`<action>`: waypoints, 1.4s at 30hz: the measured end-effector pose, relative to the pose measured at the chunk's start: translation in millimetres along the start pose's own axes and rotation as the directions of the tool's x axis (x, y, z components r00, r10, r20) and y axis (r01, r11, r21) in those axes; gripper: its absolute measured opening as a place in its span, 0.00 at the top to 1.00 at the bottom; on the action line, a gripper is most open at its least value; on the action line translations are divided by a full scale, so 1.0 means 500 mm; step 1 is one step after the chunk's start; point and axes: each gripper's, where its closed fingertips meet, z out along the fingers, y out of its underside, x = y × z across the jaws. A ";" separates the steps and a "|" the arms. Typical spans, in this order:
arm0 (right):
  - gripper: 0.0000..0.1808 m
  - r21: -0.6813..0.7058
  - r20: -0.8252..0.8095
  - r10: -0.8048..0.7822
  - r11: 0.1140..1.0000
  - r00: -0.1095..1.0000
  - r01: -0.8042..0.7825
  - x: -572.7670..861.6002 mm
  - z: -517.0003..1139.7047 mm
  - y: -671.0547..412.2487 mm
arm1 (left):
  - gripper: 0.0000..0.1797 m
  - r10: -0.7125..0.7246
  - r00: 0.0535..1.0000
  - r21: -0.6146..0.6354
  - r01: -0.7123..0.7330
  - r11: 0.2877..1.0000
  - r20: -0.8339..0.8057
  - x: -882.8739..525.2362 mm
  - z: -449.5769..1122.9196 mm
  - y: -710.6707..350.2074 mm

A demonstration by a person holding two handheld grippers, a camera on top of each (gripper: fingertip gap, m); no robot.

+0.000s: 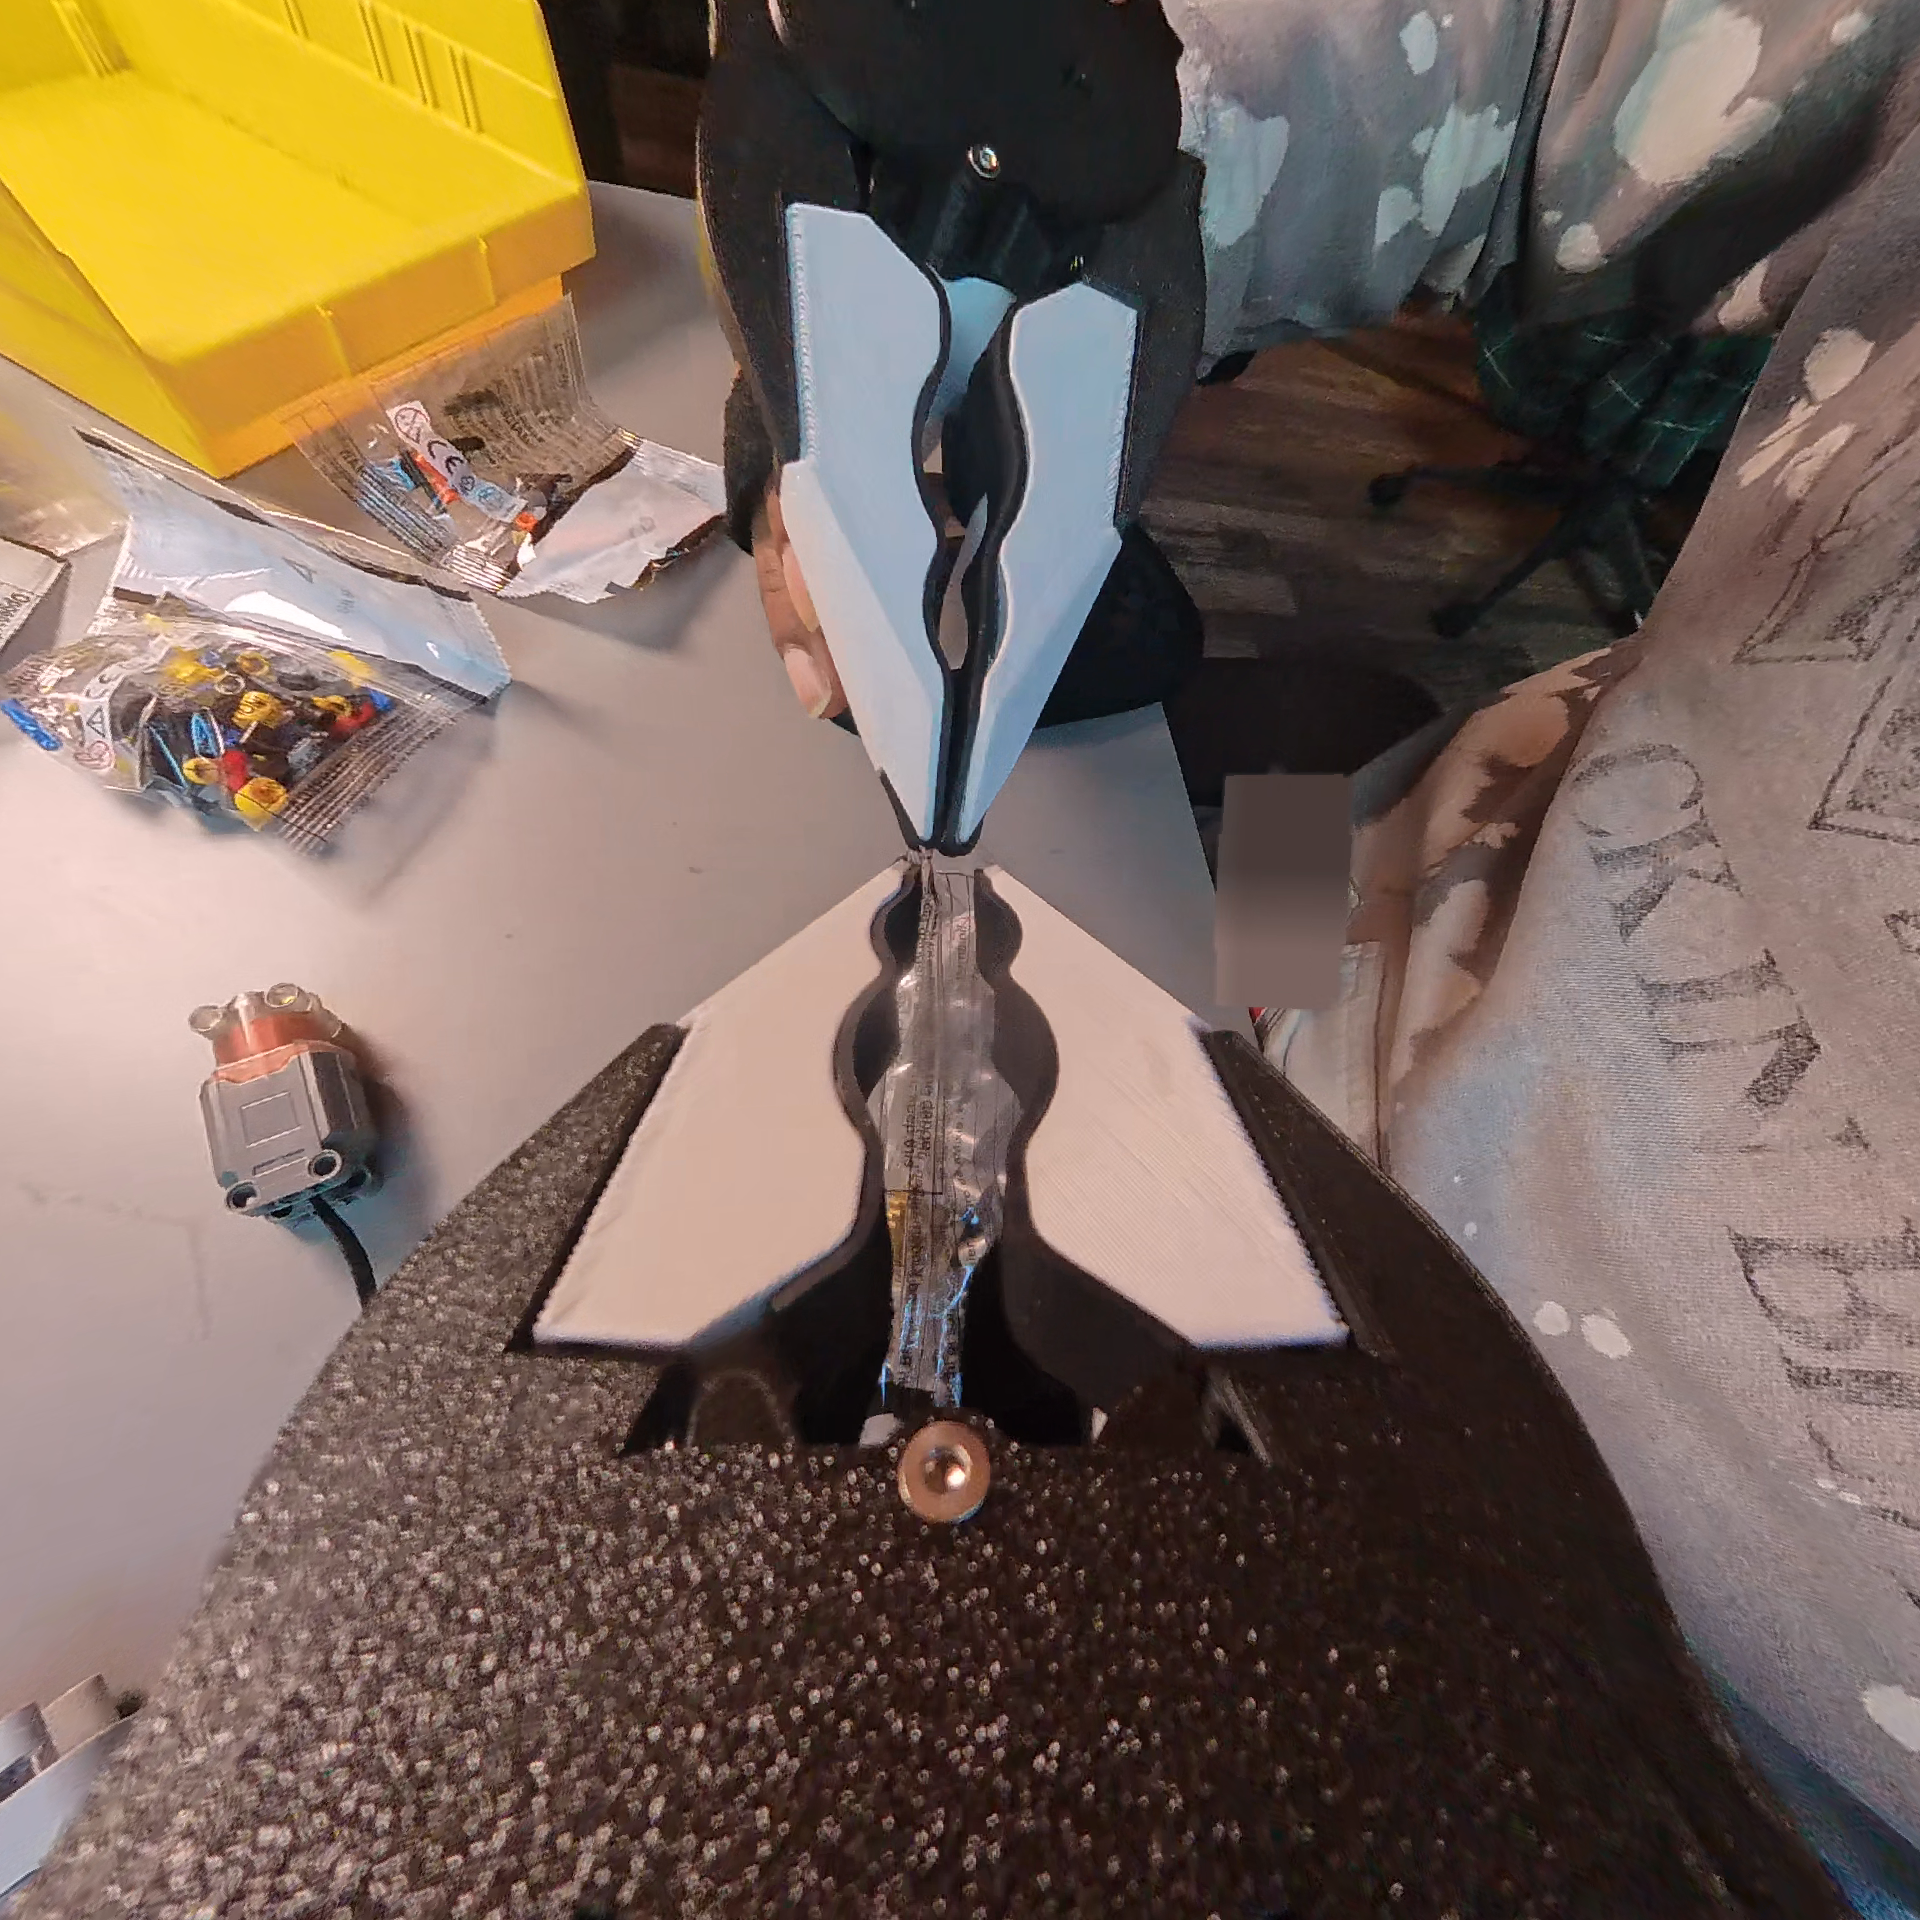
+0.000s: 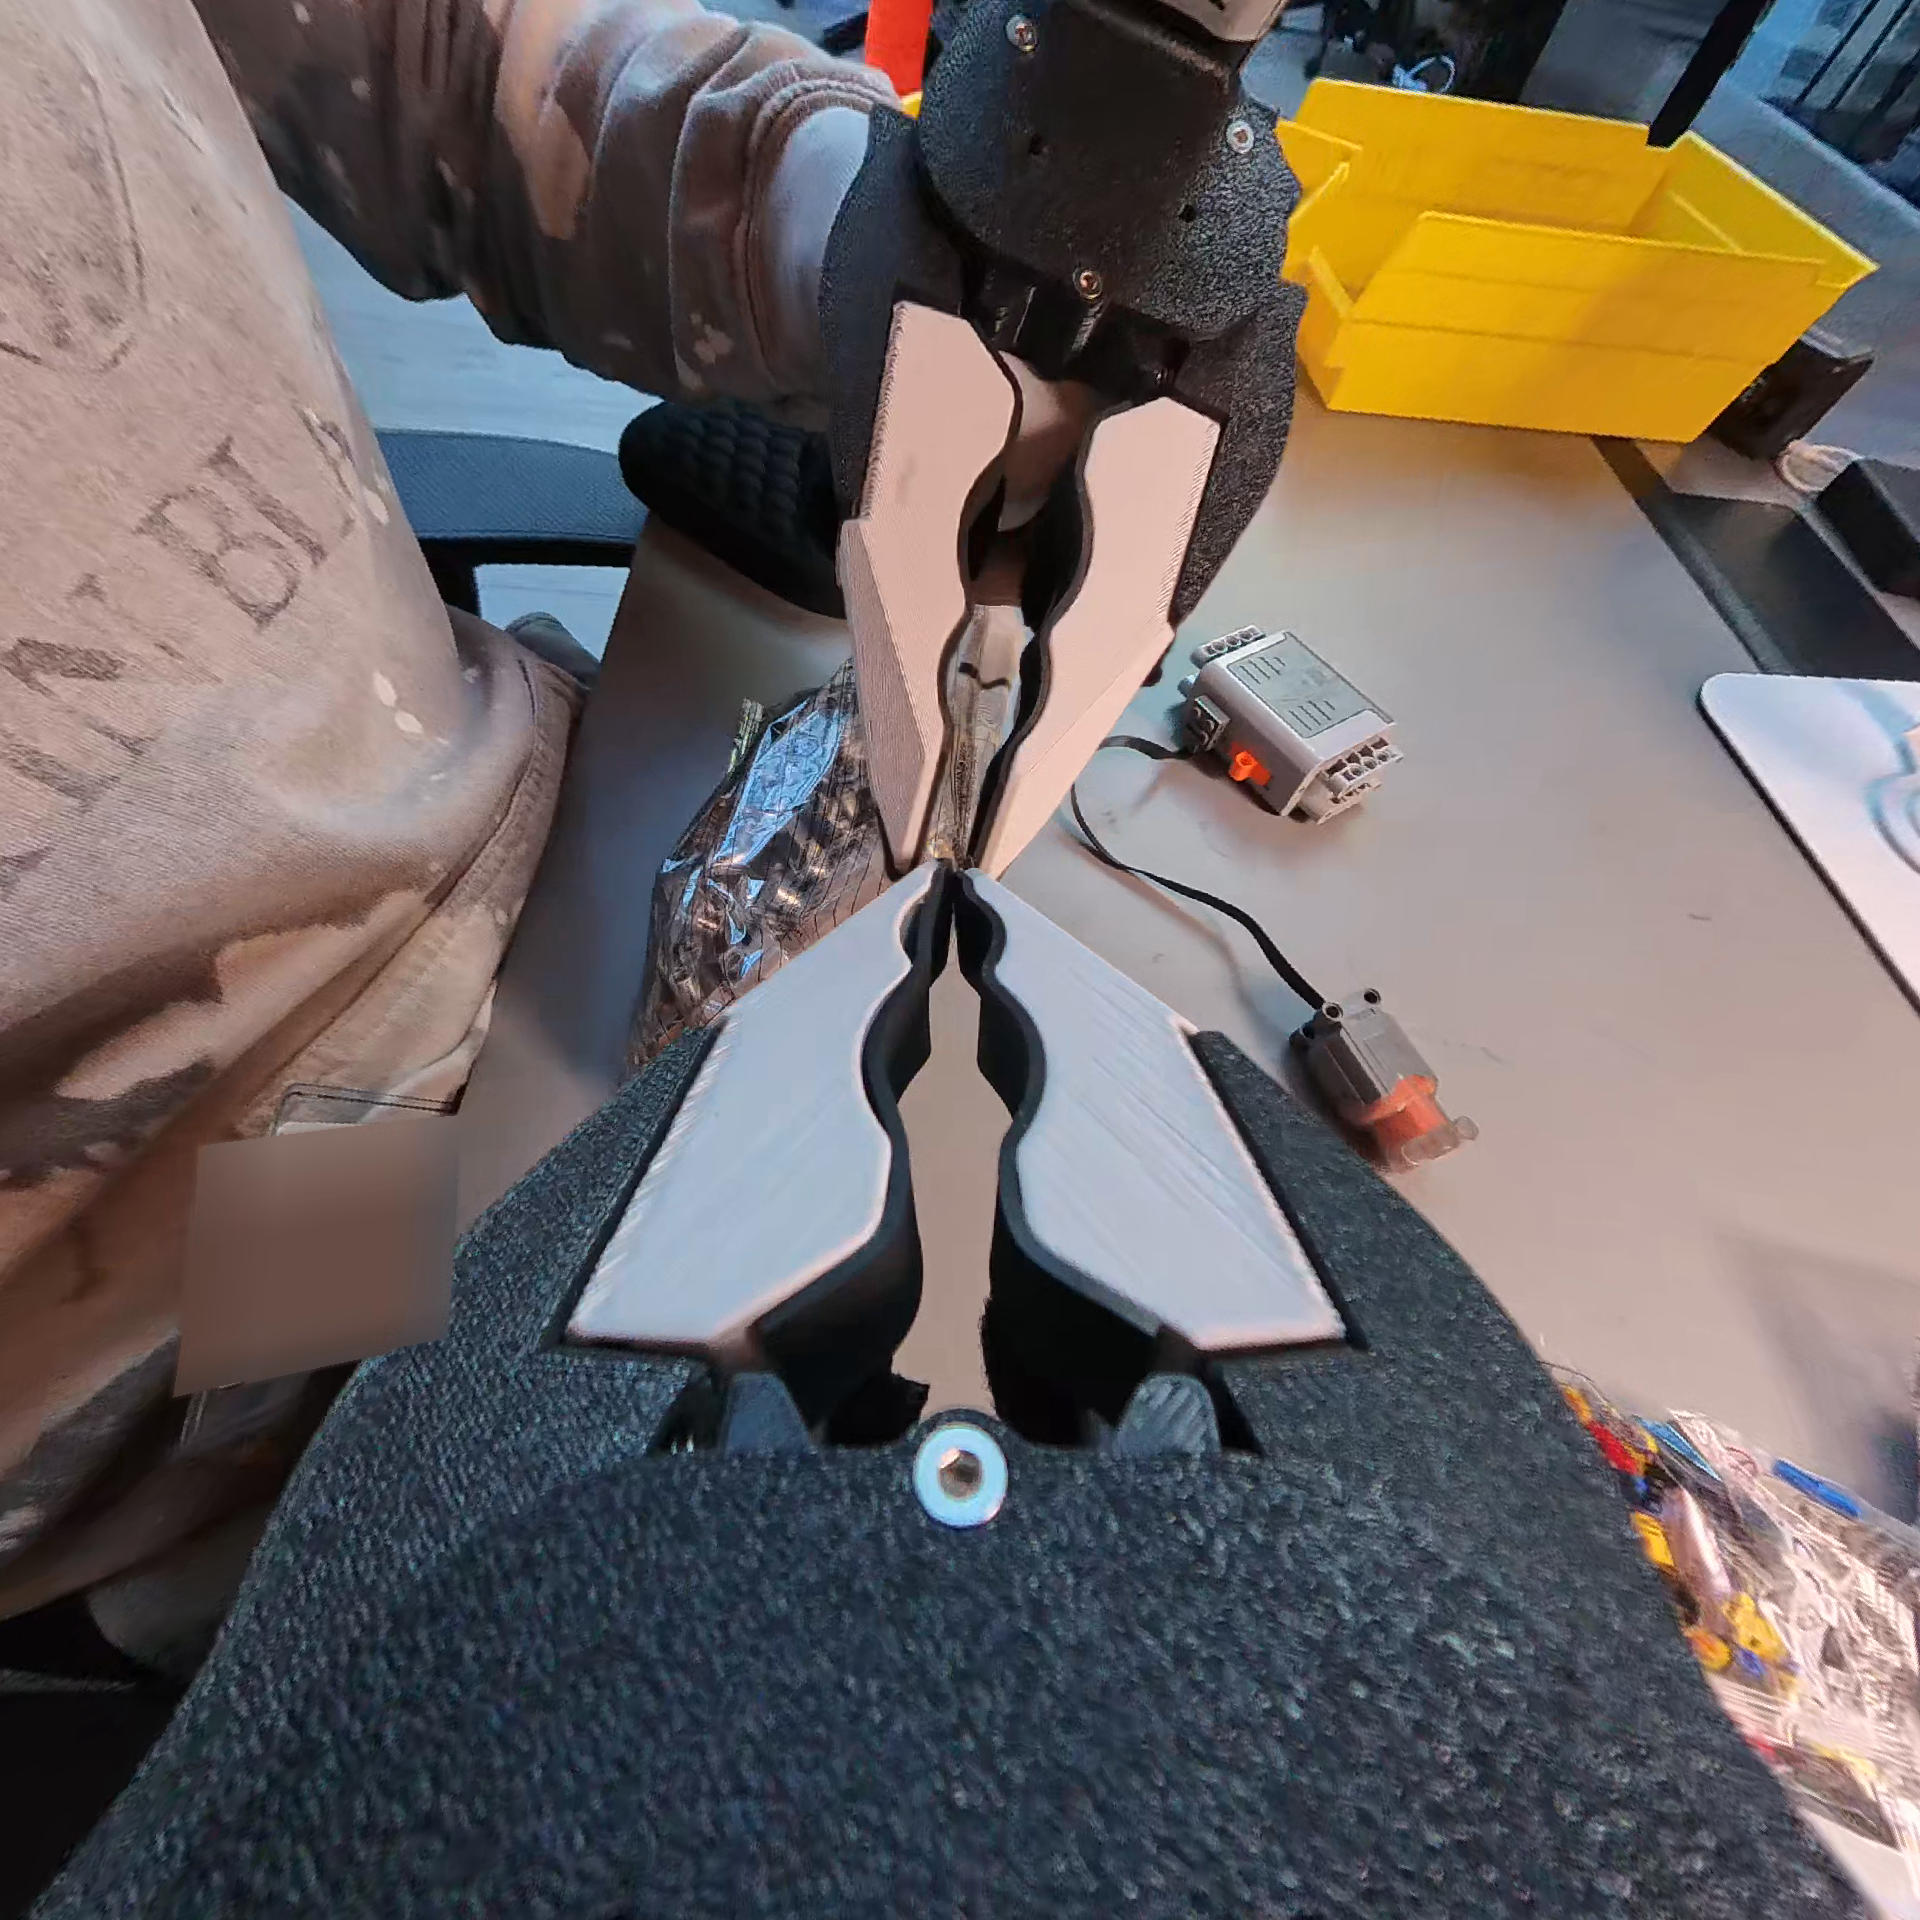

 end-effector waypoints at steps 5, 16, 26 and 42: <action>1.00 0.001 0.028 0.029 1.000 0.999 -0.029 -0.004 -0.001 -0.001 | 1.00 0.001 1.000 0.014 -0.001 1.000 0.001 -0.001 0.000 -0.002; 1.00 -0.029 0.006 -0.040 0.999 0.999 0.040 -0.008 0.000 -0.011 | 1.00 -0.240 0.958 0.051 0.251 0.967 -0.159 0.008 -0.008 -0.009; 1.00 -0.332 -0.105 -0.696 0.698 0.710 0.635 -0.022 0.032 0.003 | 1.00 -0.490 0.779 -0.023 0.524 0.851 -0.391 0.013 -0.013 0.020; 1.00 -0.112 -0.058 -0.322 0.943 0.945 0.314 -0.028 0.027 -0.015 | 1.00 -0.399 0.883 0.050 0.423 0.905 -0.246 -0.007 -0.052 0.047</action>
